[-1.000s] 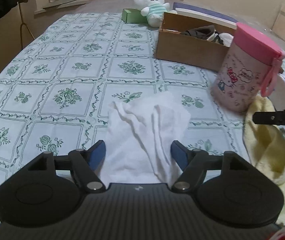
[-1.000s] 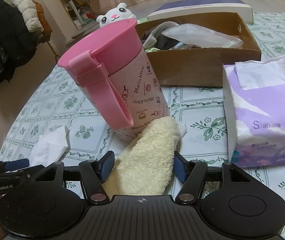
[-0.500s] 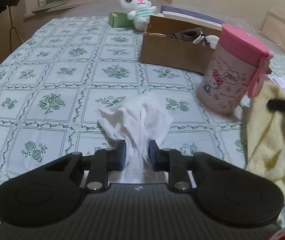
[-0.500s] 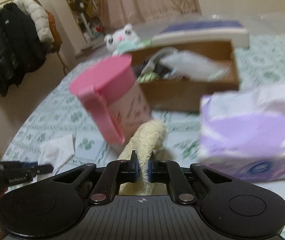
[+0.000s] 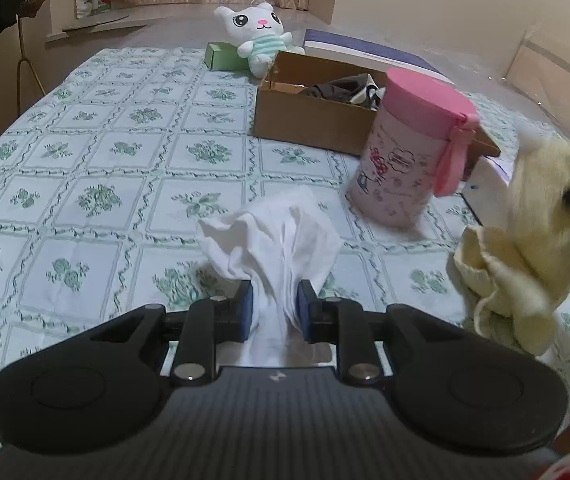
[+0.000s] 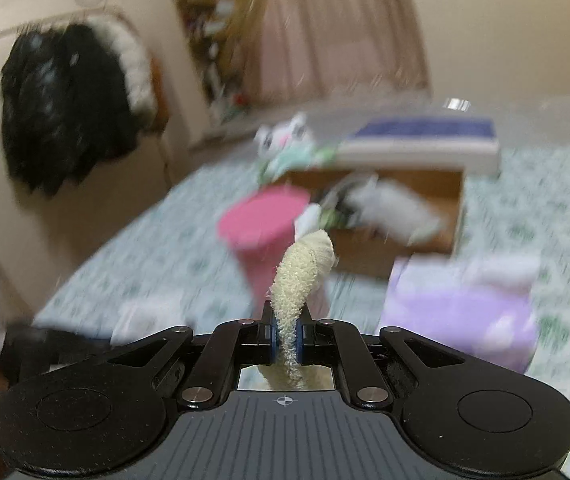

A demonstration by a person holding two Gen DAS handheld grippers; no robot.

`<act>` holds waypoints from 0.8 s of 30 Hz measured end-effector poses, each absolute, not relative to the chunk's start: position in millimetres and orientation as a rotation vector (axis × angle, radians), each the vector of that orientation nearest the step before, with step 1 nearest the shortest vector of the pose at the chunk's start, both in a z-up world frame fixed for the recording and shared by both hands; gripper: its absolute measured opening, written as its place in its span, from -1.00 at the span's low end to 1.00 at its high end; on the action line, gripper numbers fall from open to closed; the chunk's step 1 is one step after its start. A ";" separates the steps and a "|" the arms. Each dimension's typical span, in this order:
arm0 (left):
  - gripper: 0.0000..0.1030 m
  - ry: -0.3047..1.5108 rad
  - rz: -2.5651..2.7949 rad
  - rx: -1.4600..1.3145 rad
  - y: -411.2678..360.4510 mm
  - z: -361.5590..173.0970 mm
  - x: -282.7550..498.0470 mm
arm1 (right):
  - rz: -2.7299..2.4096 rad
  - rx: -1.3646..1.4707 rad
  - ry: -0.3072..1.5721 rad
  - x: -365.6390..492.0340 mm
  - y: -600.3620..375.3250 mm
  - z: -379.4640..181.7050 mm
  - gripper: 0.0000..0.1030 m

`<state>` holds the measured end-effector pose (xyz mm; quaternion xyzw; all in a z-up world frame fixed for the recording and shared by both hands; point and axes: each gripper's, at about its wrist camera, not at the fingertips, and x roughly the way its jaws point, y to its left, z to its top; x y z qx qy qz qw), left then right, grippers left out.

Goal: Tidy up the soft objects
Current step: 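Grasp the white cloth with the left tool while the right tool grasps the yellow towel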

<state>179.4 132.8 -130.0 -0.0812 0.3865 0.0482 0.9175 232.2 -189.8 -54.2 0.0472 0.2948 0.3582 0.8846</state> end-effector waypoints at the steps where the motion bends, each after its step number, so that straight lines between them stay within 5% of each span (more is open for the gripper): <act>1: -0.60 0.799 0.097 -0.171 131.7 -130.1 177.3 | 0.757 0.087 0.648 226.7 -188.8 -60.4 -0.84; 9: -0.60 0.810 0.072 -0.184 122.4 -127.2 164.4 | 0.724 0.117 0.936 222.4 -191.3 -116.3 -0.83; 16: -0.60 0.830 0.059 -0.194 115.3 -132.2 164.1 | 0.643 0.142 0.983 242.6 -189.1 -123.7 -0.78; 17: -0.60 0.831 0.059 -0.192 114.9 -132.9 164.3 | 0.639 0.121 0.965 242.5 -186.8 -120.6 -0.60; 20: -0.60 0.833 0.059 -0.192 114.9 -134.1 165.8 | 0.606 0.023 0.870 232.7 -183.5 -111.9 0.39; 24: -0.60 0.835 0.060 -0.195 115.5 -134.7 167.5 | 0.518 0.003 0.814 228.6 -188.7 -115.7 0.46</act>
